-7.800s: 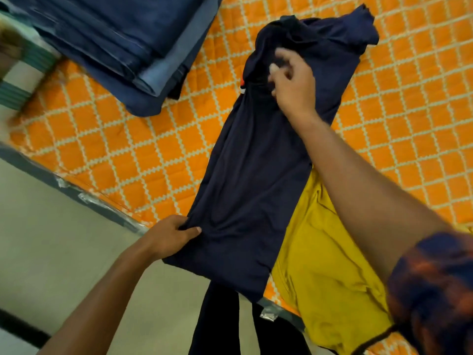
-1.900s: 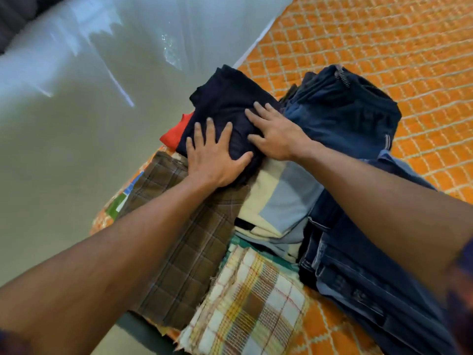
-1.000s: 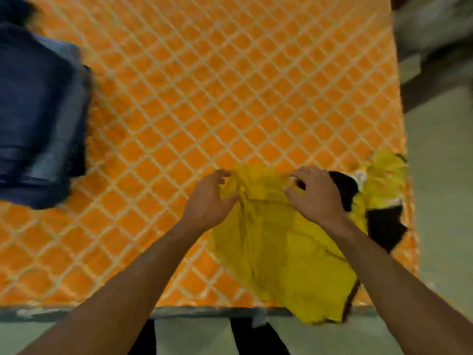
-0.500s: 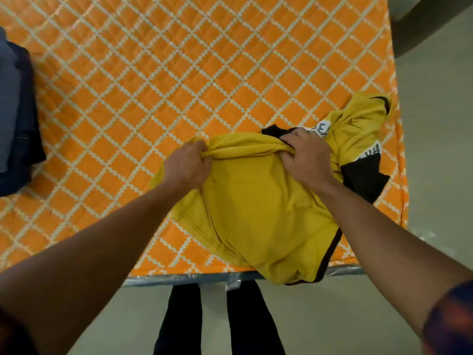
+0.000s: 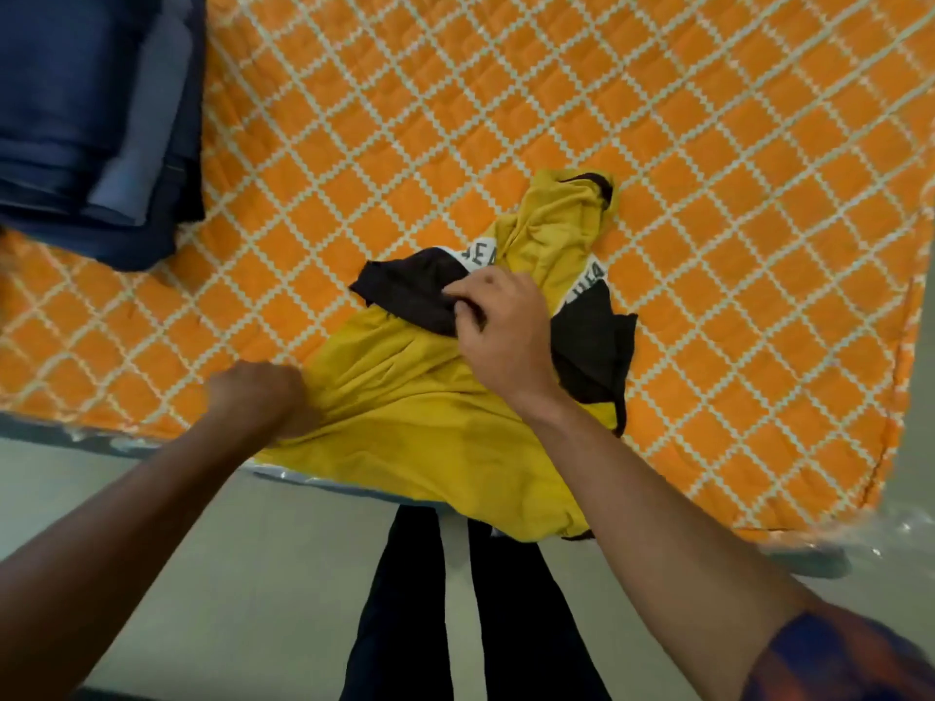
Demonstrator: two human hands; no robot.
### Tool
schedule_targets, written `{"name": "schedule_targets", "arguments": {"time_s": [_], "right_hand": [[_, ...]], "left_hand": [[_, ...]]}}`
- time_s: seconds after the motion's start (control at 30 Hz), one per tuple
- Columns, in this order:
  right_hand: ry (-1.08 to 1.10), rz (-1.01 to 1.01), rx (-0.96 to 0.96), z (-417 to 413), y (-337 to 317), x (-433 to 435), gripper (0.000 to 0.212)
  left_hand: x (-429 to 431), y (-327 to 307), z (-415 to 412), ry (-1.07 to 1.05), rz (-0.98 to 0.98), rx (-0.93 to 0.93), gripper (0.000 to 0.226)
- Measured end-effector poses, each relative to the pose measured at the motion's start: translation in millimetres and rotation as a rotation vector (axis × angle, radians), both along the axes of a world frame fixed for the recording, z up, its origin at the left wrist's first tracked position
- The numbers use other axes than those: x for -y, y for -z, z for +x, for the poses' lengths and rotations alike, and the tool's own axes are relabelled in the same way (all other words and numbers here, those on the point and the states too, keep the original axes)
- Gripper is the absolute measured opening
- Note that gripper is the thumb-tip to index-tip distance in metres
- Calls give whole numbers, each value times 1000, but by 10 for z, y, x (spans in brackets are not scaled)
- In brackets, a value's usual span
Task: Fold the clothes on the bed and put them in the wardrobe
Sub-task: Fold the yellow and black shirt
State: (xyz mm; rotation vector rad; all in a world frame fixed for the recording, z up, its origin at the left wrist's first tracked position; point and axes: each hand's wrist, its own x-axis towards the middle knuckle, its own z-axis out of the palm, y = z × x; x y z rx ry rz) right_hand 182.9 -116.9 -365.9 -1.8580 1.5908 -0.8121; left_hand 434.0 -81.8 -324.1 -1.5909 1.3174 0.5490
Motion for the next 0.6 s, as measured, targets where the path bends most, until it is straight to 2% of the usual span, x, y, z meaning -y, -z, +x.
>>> {"name": "schedule_targets", "arguments": {"time_s": [0.07, 0.17, 0.2, 0.27, 0.33, 0.4, 0.47, 0.57, 0.6], "right_hand": [[165, 31, -81, -172, -16, 29, 33], [280, 168, -308, -517, 60, 146, 64], [295, 231, -348, -628, 95, 215, 74], [322, 328, -269, -780, 124, 356, 82], [295, 378, -126, -829, 121, 491, 67], [258, 401, -24, -811, 111, 569, 50], [289, 426, 155, -803, 112, 626, 42], [274, 500, 419, -918, 124, 686, 40], [253, 524, 446, -982, 105, 724, 39]], "left_hand": [[166, 41, -170, -64, -183, -196, 64], [431, 92, -607, -339, -549, -623, 90], [517, 130, -746, -314, -627, -685, 97], [661, 191, -955, -190, -679, -705, 110], [844, 219, -1093, -97, -656, -706, 113], [1058, 245, -1198, 4, -524, -680, 101], [1210, 266, -1247, 55, -417, -620, 69], [1353, 273, -1125, -95, -496, -689, 12], [1412, 226, -1037, -197, -548, -710, 11]]}}
